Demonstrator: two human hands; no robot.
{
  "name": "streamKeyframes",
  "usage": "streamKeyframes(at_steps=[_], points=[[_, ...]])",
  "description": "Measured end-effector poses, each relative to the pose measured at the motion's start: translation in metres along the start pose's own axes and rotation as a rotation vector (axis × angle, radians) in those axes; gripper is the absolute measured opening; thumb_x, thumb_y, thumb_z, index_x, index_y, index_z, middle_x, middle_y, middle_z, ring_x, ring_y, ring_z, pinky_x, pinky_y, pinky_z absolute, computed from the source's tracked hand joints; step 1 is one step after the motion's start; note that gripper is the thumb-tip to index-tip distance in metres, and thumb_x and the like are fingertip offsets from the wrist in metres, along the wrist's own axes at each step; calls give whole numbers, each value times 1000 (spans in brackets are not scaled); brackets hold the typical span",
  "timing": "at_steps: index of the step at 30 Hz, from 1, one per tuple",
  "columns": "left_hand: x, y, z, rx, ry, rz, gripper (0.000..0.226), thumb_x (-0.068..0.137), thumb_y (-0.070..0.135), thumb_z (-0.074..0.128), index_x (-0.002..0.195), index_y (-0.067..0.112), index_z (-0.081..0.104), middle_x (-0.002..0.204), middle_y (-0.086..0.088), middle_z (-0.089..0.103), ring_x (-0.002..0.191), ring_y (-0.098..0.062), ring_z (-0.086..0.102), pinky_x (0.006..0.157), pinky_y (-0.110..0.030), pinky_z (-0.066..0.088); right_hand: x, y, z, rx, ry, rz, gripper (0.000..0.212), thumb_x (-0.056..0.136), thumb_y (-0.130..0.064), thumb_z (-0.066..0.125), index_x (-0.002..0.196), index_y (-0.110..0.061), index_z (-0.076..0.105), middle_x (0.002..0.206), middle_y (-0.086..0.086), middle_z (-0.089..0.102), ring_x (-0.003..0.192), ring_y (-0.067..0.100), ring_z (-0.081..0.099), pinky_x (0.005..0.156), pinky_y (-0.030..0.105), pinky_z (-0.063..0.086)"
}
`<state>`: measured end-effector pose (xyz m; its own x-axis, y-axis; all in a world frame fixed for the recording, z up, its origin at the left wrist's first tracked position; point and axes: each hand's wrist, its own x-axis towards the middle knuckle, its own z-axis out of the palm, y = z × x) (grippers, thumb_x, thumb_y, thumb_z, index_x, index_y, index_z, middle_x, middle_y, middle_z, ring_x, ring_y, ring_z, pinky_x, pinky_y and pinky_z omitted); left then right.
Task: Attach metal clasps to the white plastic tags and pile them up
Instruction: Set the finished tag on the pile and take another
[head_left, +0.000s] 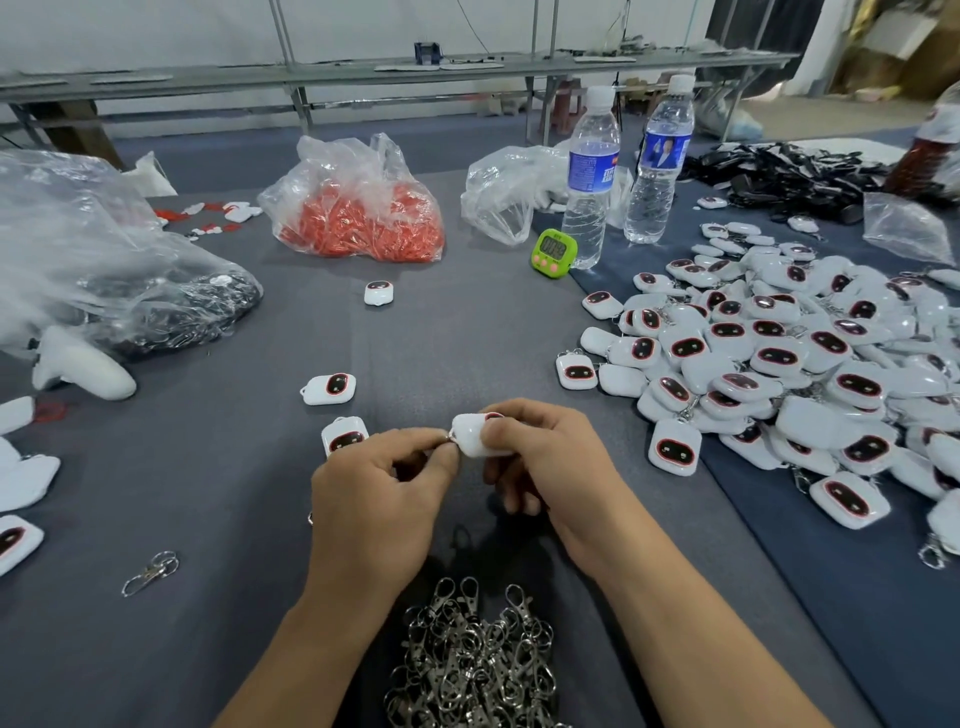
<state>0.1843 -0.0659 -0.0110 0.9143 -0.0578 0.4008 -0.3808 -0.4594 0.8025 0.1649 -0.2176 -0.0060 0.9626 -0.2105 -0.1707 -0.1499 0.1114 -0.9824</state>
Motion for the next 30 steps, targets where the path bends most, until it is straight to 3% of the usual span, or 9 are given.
streamKeyframes(at_steps=[4,7,11,14,17,19,22,25,30], points=[[1,-3,-2,-33,5,-29,37,81,19,81,67,53,73,60,19,68,56,-2,58,56,-9,41,-2,-1,1,33,-20,8,8,91,-8,64,92,-12,71,56,5,60,35,15,43,35,20,25],[-2,-9,-4,395,-38,196,26,83,27,69,57,22,69,50,5,57,55,-15,48,67,-25,36,-3,3,3,-59,12,-89,9,82,-8,75,85,-16,72,58,2,62,41,11,48,40,20,35],[-6,-13,1,599,-68,323,31,85,32,63,57,20,66,52,5,57,54,-22,49,76,-38,35,-5,4,4,-278,48,-154,10,78,-14,81,82,-20,74,63,0,67,56,10,55,53,25,44],[-5,-10,1,436,55,223,17,80,38,73,67,27,73,58,12,63,64,-1,43,80,-32,34,-1,-5,-7,-18,98,-133,15,85,4,69,85,-10,73,60,6,63,44,12,48,40,19,35],[-5,-10,-2,310,110,137,11,75,26,87,75,31,77,62,18,64,90,28,39,81,-35,38,1,-17,-27,637,143,-138,6,89,-5,69,95,-8,69,77,12,70,56,13,61,49,19,47],[-4,-13,-5,329,122,118,9,77,27,83,75,32,76,63,19,64,92,33,38,81,-33,37,1,-17,-39,880,108,-121,37,79,-17,72,114,-7,68,96,12,76,73,14,71,61,21,57],[-1,-18,-12,428,155,117,6,81,28,78,77,31,77,63,15,64,69,5,51,84,-29,31,1,-11,-31,678,87,-25,49,71,-8,75,119,-9,68,100,11,77,77,16,74,64,22,58],[-1,-22,-23,539,206,90,14,82,33,67,77,27,79,61,6,66,63,-23,58,82,-36,34,0,-2,-7,346,74,-39,31,80,10,69,103,-11,74,95,13,78,77,17,71,67,23,54],[-6,-31,-49,688,152,-20,7,78,20,83,78,26,79,66,3,70,68,-33,63,78,-40,38,1,20,22,-533,119,-328,28,81,-16,73,104,-29,78,88,-11,76,84,-4,67,78,1,42]])
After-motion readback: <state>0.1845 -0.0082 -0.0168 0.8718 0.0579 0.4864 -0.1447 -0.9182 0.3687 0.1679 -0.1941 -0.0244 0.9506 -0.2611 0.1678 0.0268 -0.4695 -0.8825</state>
